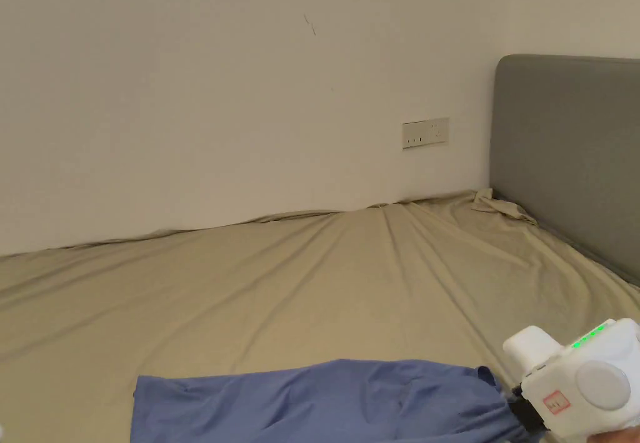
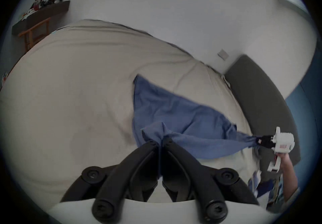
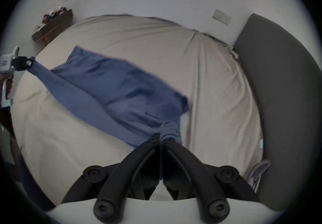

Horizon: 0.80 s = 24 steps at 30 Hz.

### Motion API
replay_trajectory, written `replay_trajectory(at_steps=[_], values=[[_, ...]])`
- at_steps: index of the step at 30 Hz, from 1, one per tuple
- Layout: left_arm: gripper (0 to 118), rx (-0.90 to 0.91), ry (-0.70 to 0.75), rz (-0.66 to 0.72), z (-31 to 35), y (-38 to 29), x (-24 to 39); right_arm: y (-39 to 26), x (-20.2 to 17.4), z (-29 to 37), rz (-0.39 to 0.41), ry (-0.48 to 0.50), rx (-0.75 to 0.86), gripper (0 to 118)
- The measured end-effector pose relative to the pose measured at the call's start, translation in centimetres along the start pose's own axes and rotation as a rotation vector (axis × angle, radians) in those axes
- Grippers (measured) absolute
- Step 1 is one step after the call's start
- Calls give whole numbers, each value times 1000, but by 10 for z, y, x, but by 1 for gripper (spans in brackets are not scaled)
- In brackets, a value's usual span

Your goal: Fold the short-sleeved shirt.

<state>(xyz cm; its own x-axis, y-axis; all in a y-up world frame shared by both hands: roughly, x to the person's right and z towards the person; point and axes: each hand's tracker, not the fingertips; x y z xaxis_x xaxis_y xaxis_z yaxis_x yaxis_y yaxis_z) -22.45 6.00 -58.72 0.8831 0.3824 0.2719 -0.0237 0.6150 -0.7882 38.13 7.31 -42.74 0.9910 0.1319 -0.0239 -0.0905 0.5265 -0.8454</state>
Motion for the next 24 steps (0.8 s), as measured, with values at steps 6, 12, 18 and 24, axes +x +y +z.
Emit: replay_trajectory(at_steps=[6,12,18,24], values=[[1,-28,-95,128,64,-60,-34,-80,-2,42,-47,64,-79,3],[1,-106,-152,144,122,-119,-38,-152,-22,79,-40,159,-215,3],[1,-206,-164,217,153,-166,-58,-218,-41,88,-45,208,-335,3],[1,-289,-80,197,129,-204,-72,-243,-56,58,-34,170,-399,3]])
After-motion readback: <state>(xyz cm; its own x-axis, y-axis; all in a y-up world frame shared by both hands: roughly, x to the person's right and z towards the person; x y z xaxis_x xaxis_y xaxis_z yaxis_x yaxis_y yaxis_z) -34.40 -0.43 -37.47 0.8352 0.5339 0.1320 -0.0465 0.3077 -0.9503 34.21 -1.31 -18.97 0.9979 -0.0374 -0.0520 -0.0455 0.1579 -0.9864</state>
